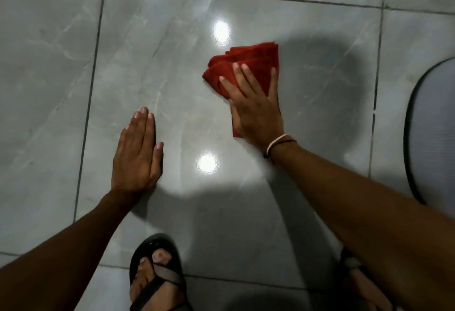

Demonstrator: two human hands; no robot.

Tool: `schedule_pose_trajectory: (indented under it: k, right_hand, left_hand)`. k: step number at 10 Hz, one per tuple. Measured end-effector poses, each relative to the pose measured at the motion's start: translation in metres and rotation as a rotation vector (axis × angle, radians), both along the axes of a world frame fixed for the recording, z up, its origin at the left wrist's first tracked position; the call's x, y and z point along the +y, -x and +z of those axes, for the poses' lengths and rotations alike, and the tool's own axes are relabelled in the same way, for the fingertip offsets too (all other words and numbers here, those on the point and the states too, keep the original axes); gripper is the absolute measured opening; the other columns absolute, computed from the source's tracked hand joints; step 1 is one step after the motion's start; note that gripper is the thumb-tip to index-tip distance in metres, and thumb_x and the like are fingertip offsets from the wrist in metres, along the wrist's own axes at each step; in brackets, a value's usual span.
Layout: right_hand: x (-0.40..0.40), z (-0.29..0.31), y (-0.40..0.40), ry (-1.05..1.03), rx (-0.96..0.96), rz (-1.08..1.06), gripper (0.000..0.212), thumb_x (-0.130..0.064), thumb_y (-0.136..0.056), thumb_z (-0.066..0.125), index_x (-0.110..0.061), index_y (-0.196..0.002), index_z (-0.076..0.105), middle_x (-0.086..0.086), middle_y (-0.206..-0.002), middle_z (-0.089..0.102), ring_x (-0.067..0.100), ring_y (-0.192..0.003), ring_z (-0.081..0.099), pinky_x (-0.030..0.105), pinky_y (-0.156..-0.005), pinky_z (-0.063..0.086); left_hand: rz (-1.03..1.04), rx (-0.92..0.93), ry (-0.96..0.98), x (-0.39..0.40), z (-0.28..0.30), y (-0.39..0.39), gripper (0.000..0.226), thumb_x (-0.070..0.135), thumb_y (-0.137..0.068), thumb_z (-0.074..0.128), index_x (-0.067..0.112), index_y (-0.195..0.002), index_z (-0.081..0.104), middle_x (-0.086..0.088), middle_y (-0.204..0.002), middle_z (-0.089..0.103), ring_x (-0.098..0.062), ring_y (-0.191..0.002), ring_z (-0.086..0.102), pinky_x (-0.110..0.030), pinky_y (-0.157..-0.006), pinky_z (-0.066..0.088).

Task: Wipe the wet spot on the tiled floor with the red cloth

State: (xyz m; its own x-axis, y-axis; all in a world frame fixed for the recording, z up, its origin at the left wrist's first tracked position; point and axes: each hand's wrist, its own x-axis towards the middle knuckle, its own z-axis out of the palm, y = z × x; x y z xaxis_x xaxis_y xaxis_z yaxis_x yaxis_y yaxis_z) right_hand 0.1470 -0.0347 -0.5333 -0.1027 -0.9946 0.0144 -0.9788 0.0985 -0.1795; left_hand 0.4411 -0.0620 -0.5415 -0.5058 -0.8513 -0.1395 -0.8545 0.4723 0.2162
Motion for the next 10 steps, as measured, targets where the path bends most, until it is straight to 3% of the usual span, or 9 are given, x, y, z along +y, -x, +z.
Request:
schedule_pose_trajectory:
  k: [1,2,3,4,5,6,7,9,10]
  right_hand:
    - [0.042,0.022,-0.018,-0.189,-0.194,-0.074,0.089,-0.006,-0.074,0.083,-0.021,-0.153,0.045,0.008,-0.168,0.038,0.026,-0.160,0.029,0.069,-0.129,0.004]
    - [0.080,0.090,-0.012,-0.388,-0.474,-0.141,0.083,0.007,-0.078,0.073,-0.017,-0.153,0.046,0.007,-0.171,0.031,0.022,-0.161,0.024,0.049,-0.136,0.005]
    - [0.116,0.169,0.003,-0.341,-0.896,-0.440,0.059,0.022,-0.086,0.049,-0.004,-0.137,0.063,0.004,-0.151,0.053,0.014,-0.141,0.048,-0.003,-0.116,0.024]
    - [0.150,0.273,0.036,-0.139,-1.034,-0.697,0.039,0.007,-0.107,0.044,-0.005,-0.140,0.061,-0.003,-0.143,0.057,-0.005,-0.129,0.054,-0.008,-0.104,0.035]
    - [0.192,0.368,0.093,0.110,-0.901,-0.764,0.039,-0.010,-0.111,0.047,-0.019,-0.147,0.055,0.000,-0.158,0.052,0.005,-0.147,0.047,0.014,-0.123,0.035]
    - [0.217,0.414,0.164,0.270,-0.653,-0.724,0.046,-0.018,-0.108,0.044,-0.023,-0.154,0.045,0.000,-0.166,0.039,-0.011,-0.152,0.030,0.001,-0.121,0.023]
    - [0.213,0.401,0.234,0.179,-0.470,-0.719,0.050,-0.020,-0.112,0.041,-0.024,-0.161,0.033,0.004,-0.175,0.022,0.002,-0.158,0.017,0.005,-0.125,0.008]
    - [0.215,0.349,0.285,-0.296,-0.217,-0.567,0.055,-0.033,-0.112,0.039,-0.025,-0.164,0.021,0.013,-0.176,0.008,0.027,-0.164,0.011,0.049,-0.135,0.014]
    - [0.208,0.410,0.283,0.020,-0.326,-0.610,0.054,-0.034,-0.112,0.041,-0.026,-0.163,0.027,0.009,-0.174,0.016,0.029,-0.162,0.021,0.051,-0.132,0.018]
  left_hand:
    - [0.015,-0.012,-0.203,0.003,0.031,0.014,0.070,0.039,-0.106,0.022,-0.002,-0.162,0.019,-0.018,-0.173,0.013,-0.027,-0.162,0.010,-0.043,-0.132,0.012]
    - [-0.136,-0.059,-0.308,0.017,0.104,0.046,0.069,0.039,-0.105,0.023,0.002,-0.163,0.019,-0.014,-0.173,0.012,-0.024,-0.161,0.010,-0.034,-0.131,0.010]
    - [-0.103,-0.014,-0.392,0.052,0.174,0.092,0.069,0.039,-0.105,0.023,0.005,-0.164,0.016,-0.012,-0.174,0.009,-0.022,-0.162,0.007,-0.033,-0.131,0.009]
    - [-0.114,0.074,-0.373,0.086,0.243,0.155,0.067,0.038,-0.106,0.023,0.000,-0.161,0.023,-0.017,-0.171,0.018,-0.028,-0.160,0.016,-0.039,-0.130,0.018]
    - [-0.234,0.262,-0.304,0.112,0.315,0.235,0.061,0.029,-0.106,0.034,-0.005,-0.156,0.034,-0.022,-0.166,0.032,-0.034,-0.156,0.027,-0.045,-0.127,0.029]
    - [-0.395,0.371,-0.231,0.131,0.347,0.323,0.056,0.025,-0.108,0.037,-0.002,-0.157,0.036,-0.022,-0.165,0.034,-0.033,-0.156,0.030,-0.049,-0.126,0.034]
    - [-0.518,0.347,-0.212,0.144,0.343,0.404,0.059,0.032,-0.110,0.032,0.002,-0.161,0.026,-0.018,-0.170,0.023,-0.029,-0.160,0.019,-0.049,-0.129,0.028]
    - [-0.570,-0.027,-0.273,0.159,0.312,0.439,0.068,0.045,-0.108,0.014,0.010,-0.166,0.009,-0.015,-0.175,0.004,-0.028,-0.163,0.003,-0.046,-0.133,0.009]
    - [-0.542,-0.036,-0.193,0.137,0.349,0.398,0.068,0.046,-0.105,0.023,0.012,-0.164,0.026,-0.018,-0.171,0.021,-0.033,-0.159,0.021,-0.051,-0.129,0.025]
